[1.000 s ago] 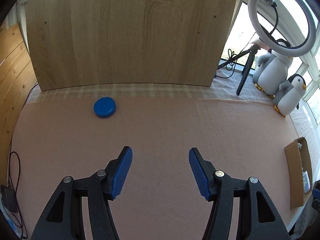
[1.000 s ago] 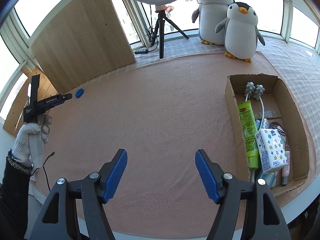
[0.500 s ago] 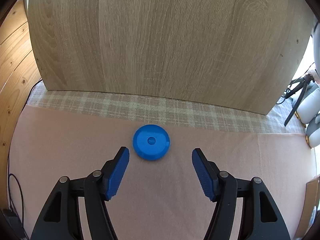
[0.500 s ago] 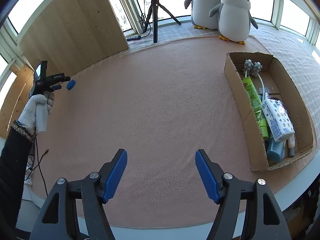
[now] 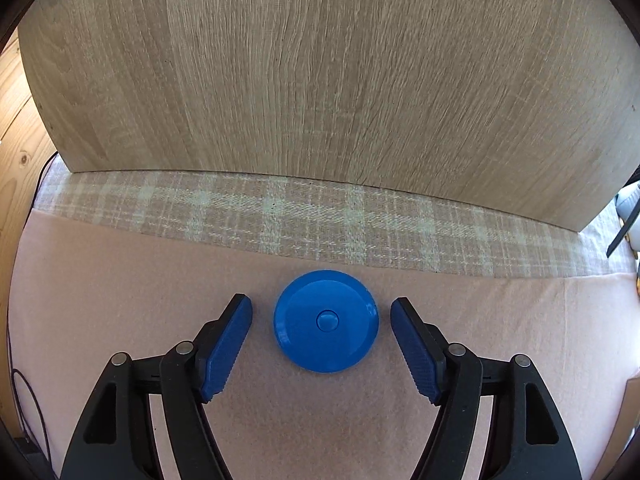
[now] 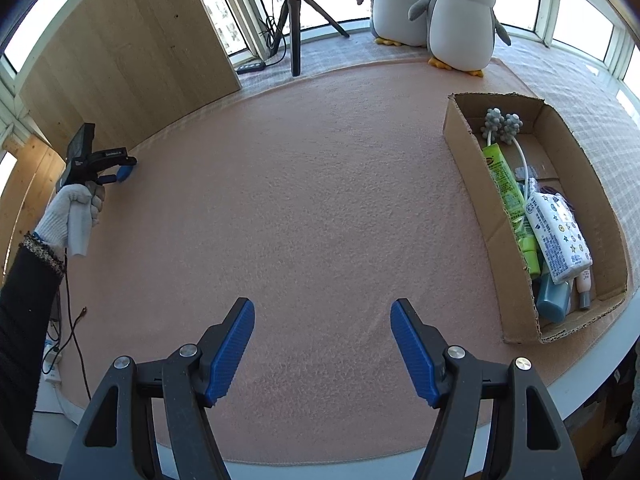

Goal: Organize objects
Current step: 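Move the left tool to the blue round tin and close on it, then carry the blue tin with the left tool over the box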

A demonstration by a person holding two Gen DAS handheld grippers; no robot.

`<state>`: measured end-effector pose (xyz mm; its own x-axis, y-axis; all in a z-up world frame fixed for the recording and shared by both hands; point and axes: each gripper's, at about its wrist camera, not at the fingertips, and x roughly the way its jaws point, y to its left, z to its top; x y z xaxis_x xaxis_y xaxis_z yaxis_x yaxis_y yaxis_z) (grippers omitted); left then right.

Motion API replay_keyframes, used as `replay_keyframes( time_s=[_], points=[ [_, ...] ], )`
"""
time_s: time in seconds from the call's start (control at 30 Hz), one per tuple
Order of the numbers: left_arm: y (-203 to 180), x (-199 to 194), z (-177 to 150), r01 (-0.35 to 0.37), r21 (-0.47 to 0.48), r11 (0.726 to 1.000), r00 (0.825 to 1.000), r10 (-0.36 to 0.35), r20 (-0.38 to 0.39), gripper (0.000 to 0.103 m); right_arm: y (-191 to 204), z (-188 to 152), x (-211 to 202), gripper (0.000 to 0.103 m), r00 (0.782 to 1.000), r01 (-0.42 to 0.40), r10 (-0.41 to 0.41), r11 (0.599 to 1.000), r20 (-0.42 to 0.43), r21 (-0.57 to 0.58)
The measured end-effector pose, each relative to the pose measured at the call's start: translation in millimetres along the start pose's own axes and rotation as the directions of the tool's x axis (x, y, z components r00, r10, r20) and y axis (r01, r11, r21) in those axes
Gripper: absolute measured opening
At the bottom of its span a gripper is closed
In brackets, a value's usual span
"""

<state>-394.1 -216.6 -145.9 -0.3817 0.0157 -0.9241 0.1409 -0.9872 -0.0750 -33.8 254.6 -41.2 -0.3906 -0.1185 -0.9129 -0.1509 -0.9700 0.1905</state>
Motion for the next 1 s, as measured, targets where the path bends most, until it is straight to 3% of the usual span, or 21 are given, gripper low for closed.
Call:
replay_keyframes(
  time_s=[0.1, 0.27, 0.33, 0.57, 0.73, 1.0],
  points=[
    [1, 1, 0, 0.007, -0.012, 1.0, 1.0, -0.007, 0.003, 0.075, 3, 2, 3, 0.067, 1.0, -0.008, 0.008, 1.0, -0.009, -0.012],
    [-1, 0, -3, -0.011, -0.01, 1.0, 1.0, 0.011, 0.021, 0.064, 4, 3, 5, 0.067, 1.0, -0.015, 0.015, 1.0, -0.016, -0.021],
    [-2, -1, -4, -0.011, -0.013, 1.0, 1.0, 0.011, 0.028, 0.054, 1, 4, 5, 0.067, 1.0, -0.013, 0.013, 1.0, -0.017, -0.02],
    [-13, -8, -21, 0.012, 0.0, 1.0, 0.999, -0.012, 0.03, 0.054, -11, 7, 2, 0.067, 1.0, -0.02, 0.02, 1.0, -0.006, -0.006],
    [-39, -22, -61, 0.044, 0.04, 0.998, 0.998, -0.046, 0.037, 0.054, -16, 8, -1, 0.067, 1.0, -0.018, 0.018, 0.999, 0.014, -0.033],
    [-107, -55, -162, 0.102, 0.132, 0.986, 0.99, -0.113, 0.078, 0.054, -30, 9, -5, 0.067, 0.999, -0.029, 0.032, 0.996, 0.033, -0.085]
  ],
)
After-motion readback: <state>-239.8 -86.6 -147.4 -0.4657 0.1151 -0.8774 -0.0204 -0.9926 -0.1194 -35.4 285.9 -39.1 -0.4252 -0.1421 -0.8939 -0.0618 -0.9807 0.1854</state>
